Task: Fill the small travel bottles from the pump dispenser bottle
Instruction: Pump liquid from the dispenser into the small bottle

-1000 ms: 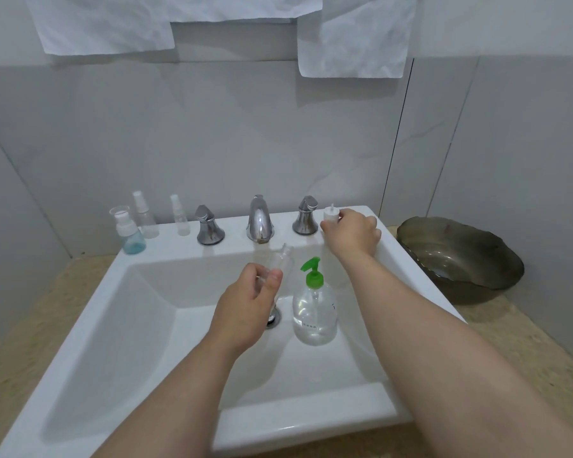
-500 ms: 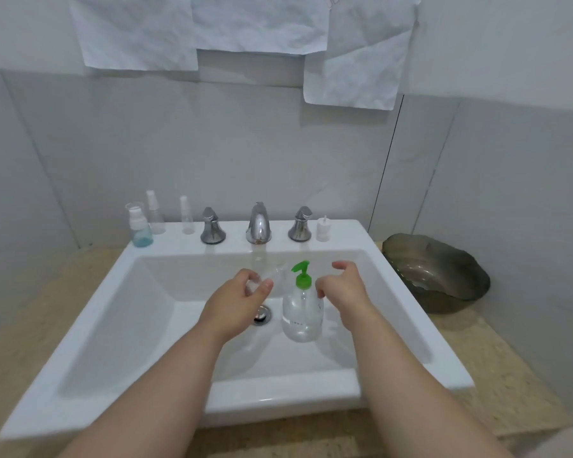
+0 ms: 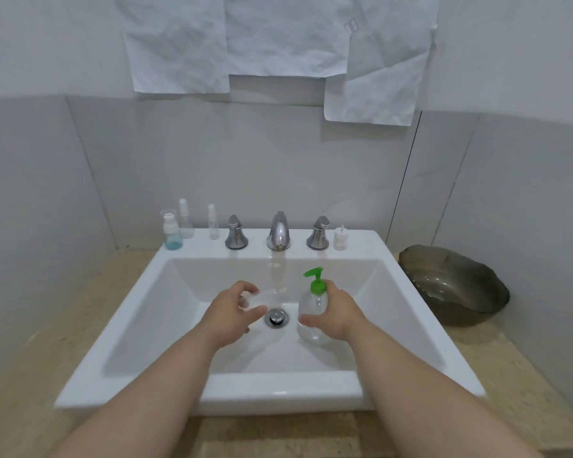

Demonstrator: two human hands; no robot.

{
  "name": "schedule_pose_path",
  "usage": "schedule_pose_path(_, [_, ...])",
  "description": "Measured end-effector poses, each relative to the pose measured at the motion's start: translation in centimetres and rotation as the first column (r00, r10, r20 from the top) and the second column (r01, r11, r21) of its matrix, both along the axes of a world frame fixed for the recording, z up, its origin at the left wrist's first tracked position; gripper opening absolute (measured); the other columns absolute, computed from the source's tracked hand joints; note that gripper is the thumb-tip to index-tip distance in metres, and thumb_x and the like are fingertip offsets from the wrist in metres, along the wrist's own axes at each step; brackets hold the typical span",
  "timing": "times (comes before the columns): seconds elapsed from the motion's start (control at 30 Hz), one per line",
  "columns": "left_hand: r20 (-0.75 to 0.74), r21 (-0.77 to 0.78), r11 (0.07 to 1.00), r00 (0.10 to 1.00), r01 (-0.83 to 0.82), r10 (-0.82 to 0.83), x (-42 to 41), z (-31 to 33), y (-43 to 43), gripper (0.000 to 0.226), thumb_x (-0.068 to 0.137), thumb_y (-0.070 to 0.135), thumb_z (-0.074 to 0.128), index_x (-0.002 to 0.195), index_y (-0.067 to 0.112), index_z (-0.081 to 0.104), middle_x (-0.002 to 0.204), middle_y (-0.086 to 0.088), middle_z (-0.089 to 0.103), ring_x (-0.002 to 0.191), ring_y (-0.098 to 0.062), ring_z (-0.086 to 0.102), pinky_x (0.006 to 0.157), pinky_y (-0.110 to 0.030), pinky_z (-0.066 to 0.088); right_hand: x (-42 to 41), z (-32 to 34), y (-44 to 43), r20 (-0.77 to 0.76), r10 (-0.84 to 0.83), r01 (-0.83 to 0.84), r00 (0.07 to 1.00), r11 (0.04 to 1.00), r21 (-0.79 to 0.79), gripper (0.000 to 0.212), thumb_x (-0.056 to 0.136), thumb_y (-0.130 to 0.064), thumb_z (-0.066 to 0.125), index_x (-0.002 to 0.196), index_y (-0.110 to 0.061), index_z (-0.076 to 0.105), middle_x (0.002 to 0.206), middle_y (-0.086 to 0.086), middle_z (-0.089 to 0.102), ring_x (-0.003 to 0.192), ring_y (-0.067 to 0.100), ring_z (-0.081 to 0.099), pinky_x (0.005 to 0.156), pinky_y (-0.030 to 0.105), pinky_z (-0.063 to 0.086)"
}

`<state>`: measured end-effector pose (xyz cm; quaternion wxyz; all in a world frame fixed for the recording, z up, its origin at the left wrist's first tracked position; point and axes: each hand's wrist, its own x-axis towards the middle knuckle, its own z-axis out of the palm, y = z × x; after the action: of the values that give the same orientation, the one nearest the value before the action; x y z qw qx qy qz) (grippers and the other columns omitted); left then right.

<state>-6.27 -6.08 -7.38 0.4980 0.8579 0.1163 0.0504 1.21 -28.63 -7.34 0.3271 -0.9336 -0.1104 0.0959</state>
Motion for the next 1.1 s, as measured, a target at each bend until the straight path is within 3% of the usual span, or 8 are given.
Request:
schedule_pose_path(0.1, [0.025,-0.04,0.999,1.0,0.005,-0.004,0.1,-0.1,0.1,0.026,0.09,0.023,0.08,0.107,0.029,0.062,0.108,-0.005,0.055,0.076,-0.022,0.061,0.083,-0.046,0.063,-0.7,0.3,0.4,0.06,-0.027,0.034,0.998,0.992,-0.119,0.087,0.076,-0.054,0.081,0.146,-0.031,0.036,0.118,0.003,0.038,0.111,0.032,0.059,0.095,0.037,0.049])
schedule_pose_path(0.17, [0.028,-0.076,0.997,1.0,0.013,-0.01,0.2,-0.1,0.0,0.025,0.09,0.023,0.08,0.108,0.029,0.062,0.108,-0.003,0.057,0.076,-0.022,0.062,0.085,-0.047,0.063,-1.1,0.5,0.8,0.098,-0.038,0.052,0.994,0.988,-0.147,0.081,0.076,-0.053,0.08,0.142,-0.029,0.039,0.123,0.005,0.035,0.106,0.033,0.06,0.093,0.038,0.051])
schedule_pose_path(0.43, [0.048,-0.108,0.994,0.999,0.001,0.004,0.9,-0.4,0.4,0.028,0.092,0.026,0.078,0.114,0.027,0.06,0.109,-0.007,0.061,0.088,-0.017,0.061,0.075,-0.033,0.063,-1.2,0.4,1.5,0.13,-0.053,0.08,0.99,0.974,-0.21,0.075,0.076,-0.055,0.078,0.136,-0.029,0.041,0.124,0.006,0.033,0.106,0.035,0.06,0.086,0.038,0.054])
schedule_pose_path(0.8, [0.069,-0.142,0.99,0.998,0.005,0.005,1.8,-0.7,0.4,0.031,0.093,0.025,0.077,0.118,0.025,0.059,0.11,-0.009,0.061,0.086,-0.017,0.061,0.077,-0.032,0.063,-0.6,0.2,2.0,0.168,0.024,0.026,0.985,0.956,-0.291,0.071,0.076,-0.056,0.076,0.134,-0.033,0.043,0.112,0.001,0.027,0.105,0.033,0.056,0.076,0.035,0.049])
schedule_pose_path(0.93, [0.077,-0.151,0.989,0.997,0.006,0.006,2.0,-0.8,0.4,0.03,0.093,0.025,0.077,0.118,0.026,0.06,0.109,-0.008,0.061,0.085,-0.016,0.062,0.08,-0.036,0.063,-0.5,0.3,2.3,0.177,0.072,-0.01,0.982,0.944,-0.33,0.077,0.076,-0.059,0.074,0.142,-0.037,0.039,0.114,0.001,0.029,0.108,0.032,0.055,0.079,0.036,0.049])
schedule_pose_path(1.1, [0.044,-0.139,0.99,0.999,-0.015,0.021,2.0,-0.7,0.5,0.03,0.094,0.034,0.074,0.119,0.029,0.059,0.111,-0.005,0.061,0.09,-0.021,0.065,0.092,-0.047,0.06,-0.5,0.4,2.6,0.182,0.158,-0.058,0.971,0.887,-0.458,0.083,0.079,-0.066,0.066,0.149,-0.036,0.033,0.132,0.002,0.048,0.115,0.033,0.055,0.097,0.04,0.044])
